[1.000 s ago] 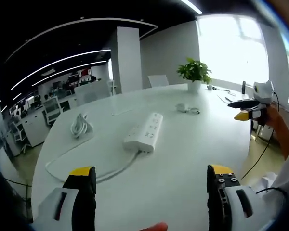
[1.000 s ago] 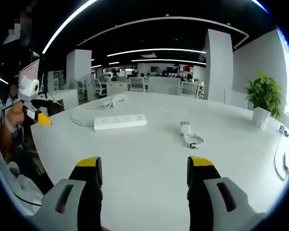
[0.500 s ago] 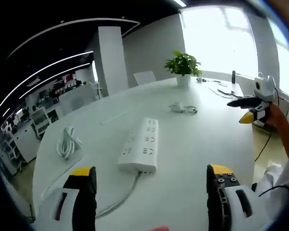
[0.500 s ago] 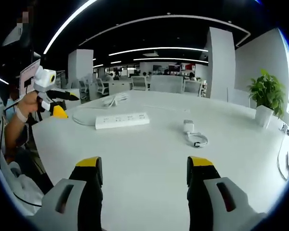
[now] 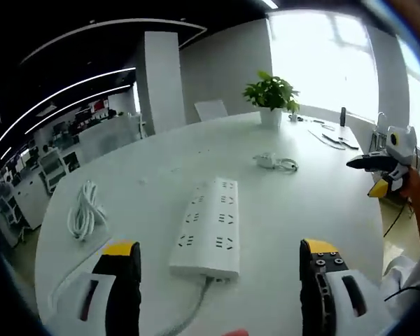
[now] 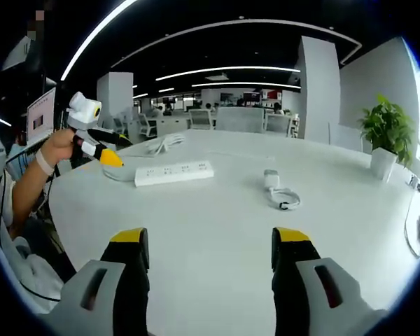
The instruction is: Straighten the power strip on the desk, plug the charger into it
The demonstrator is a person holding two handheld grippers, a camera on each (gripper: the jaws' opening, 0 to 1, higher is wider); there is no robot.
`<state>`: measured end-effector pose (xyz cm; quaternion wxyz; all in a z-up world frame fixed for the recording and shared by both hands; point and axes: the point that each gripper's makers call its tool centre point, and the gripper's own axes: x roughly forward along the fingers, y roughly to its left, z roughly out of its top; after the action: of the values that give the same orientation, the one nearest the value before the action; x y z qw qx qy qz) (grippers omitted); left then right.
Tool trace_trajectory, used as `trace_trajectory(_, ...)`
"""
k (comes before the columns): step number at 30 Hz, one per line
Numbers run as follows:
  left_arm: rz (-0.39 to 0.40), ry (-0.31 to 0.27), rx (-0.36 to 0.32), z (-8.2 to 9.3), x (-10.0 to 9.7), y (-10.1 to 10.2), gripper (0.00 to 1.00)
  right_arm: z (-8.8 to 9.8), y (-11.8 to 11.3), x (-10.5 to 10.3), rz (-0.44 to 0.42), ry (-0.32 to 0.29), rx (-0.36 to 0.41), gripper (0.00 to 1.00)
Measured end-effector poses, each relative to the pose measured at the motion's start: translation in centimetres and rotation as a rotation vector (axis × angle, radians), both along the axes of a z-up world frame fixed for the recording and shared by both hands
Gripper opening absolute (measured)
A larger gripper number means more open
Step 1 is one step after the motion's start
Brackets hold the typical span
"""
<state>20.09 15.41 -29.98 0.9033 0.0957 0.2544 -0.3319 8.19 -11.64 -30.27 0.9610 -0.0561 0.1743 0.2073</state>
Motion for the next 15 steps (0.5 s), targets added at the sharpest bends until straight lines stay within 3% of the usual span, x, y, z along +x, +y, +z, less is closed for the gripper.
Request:
trace_trajectory(3,0.000,-0.001,0.019,-0.7,0.6,-0.6,0.95,-0.2,-0.1,0.1,0.001,0.004,0.001,0.71)
trace_trajectory(6,0.008,0.035,0.029,-1.6,1.2,-1.0,0.94,-0.2,0.0,0.2,0.005,0.002,0.007,0.70)
trace_trajectory(9,0.057,0.044,-0.038,-1.1,1.9,-1.5,0.94,-0.3,-0.1,0.2,0.006,0.006,0.010,0.70)
trace_trajectory(11,0.102,0.004,-0.143,0.3,2.8,-2.1,0.94,-0.5,0.0,0.3,0.008,0.010,0.015,0.70)
trace_trajectory(13,0.081,0.020,-0.132,-0.1,2.6,-2.7,0.94,-0.4,0.0,0.3,0.008,0.008,0.018,0.70)
trace_trajectory(15,0.051,0.009,-0.058,-0.9,2.7,-2.8,0.94,-0.2,-0.2,0.3,0.008,0.004,0.016,0.70)
